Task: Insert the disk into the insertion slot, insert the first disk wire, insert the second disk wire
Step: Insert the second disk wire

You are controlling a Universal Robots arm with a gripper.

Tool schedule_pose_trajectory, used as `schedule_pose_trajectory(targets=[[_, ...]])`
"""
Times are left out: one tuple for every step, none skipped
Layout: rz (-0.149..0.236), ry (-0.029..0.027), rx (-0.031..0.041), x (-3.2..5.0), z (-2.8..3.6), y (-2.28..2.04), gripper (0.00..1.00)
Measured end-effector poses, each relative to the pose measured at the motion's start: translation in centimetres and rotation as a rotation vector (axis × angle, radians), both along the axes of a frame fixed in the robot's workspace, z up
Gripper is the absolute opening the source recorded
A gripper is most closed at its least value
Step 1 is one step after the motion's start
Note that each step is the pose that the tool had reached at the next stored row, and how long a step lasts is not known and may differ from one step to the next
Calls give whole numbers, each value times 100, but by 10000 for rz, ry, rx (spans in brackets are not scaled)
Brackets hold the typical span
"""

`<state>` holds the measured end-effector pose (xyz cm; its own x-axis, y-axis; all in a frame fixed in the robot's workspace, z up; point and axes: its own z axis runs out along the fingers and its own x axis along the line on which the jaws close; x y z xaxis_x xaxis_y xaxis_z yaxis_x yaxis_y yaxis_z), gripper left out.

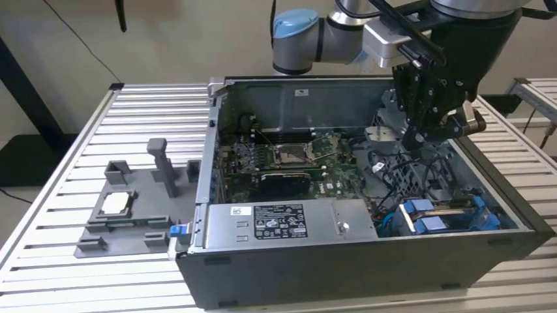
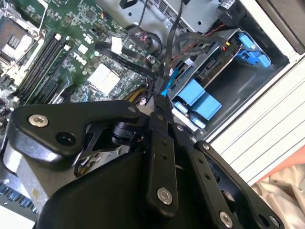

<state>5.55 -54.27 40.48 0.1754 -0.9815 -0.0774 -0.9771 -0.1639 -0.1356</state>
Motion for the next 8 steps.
schedule_pose_trajectory(targets=[[0, 0, -1, 0, 0, 0, 11], [0, 0, -1, 0, 0, 0, 11], [-1, 0, -1, -1, 1, 0, 11], [-1, 0, -1, -2, 1, 0, 12], [-2, -1, -1, -6, 0, 1, 12], [-2, -9, 0, -12, -1, 6, 24], [-1, -22, -1, -17, -3, 9, 24], [-1, -47, -2, -24, -6, 13, 24]])
